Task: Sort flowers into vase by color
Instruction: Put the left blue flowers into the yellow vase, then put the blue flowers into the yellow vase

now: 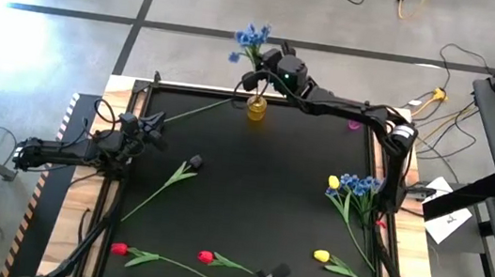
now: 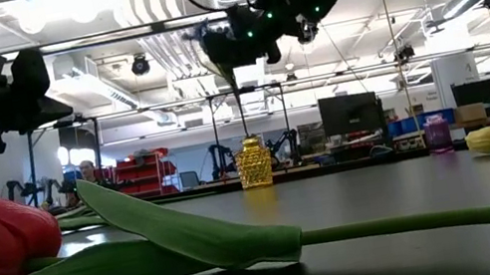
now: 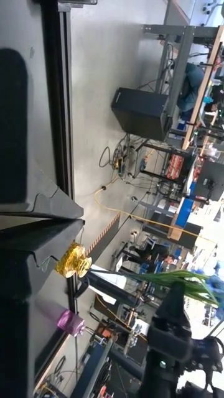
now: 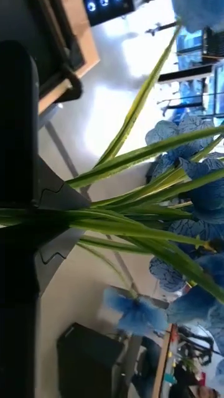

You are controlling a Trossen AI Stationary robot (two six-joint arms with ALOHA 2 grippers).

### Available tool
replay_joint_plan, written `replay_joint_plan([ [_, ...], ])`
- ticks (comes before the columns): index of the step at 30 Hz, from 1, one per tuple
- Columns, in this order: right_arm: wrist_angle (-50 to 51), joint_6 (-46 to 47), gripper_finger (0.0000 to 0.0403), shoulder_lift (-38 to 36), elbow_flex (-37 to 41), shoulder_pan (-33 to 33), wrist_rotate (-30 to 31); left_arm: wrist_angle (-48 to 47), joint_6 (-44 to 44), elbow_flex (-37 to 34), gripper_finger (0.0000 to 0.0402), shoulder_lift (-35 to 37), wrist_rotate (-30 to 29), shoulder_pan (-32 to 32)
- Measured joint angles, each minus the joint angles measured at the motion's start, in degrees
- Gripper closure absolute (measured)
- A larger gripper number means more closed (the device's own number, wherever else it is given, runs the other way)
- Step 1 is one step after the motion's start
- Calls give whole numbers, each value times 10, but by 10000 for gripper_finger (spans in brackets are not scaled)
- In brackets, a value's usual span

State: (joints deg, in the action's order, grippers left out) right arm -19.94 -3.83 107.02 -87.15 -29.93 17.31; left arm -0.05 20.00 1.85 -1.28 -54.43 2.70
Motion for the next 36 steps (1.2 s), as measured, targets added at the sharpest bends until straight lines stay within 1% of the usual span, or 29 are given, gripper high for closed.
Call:
replay_joint_plan([
  [3, -9, -13, 392, 5, 12, 0, 1, 3, 10, 0, 402, 0, 0, 0],
  [7, -43, -14, 392, 5, 42, 0, 3, 31, 99, 0, 402, 0, 0, 0],
  [10, -57, -10, 391, 5, 64, -1, 3, 38, 125, 0, 402, 0, 0, 0],
  [15, -51, 12, 390, 5, 88, -1, 2, 51, 130, 3, 402, 2, 4, 0],
  [17, -38, 13, 385, 5, 88, 0, -10, 51, 131, 12, 402, 1, 0, 1],
  [19, -29, 18, 369, 5, 88, 1, -24, 49, 118, 28, 402, 1, -1, 1],
  [22, -4, 47, 329, 0, 88, 5, -28, 16, 55, 75, 402, -1, -2, 1],
  [25, 65, 99, 283, -11, 76, 8, -28, -75, 18, 144, 402, -9, -11, 1],
  [28, 193, 145, 242, -26, 45, 12, -29, -192, 17, 223, 402, -25, -9, 1],
  [30, 285, 152, 220, -35, 21, 19, -28, -262, 17, 271, 402, -40, 2, 1],
  [33, 404, 163, 195, -49, -15, 35, -28, -314, 15, 330, 402, -62, 23, 1],
  [36, 522, 201, 178, -69, -47, 52, -28, -352, -3, 378, 402, -83, 45, 1],
])
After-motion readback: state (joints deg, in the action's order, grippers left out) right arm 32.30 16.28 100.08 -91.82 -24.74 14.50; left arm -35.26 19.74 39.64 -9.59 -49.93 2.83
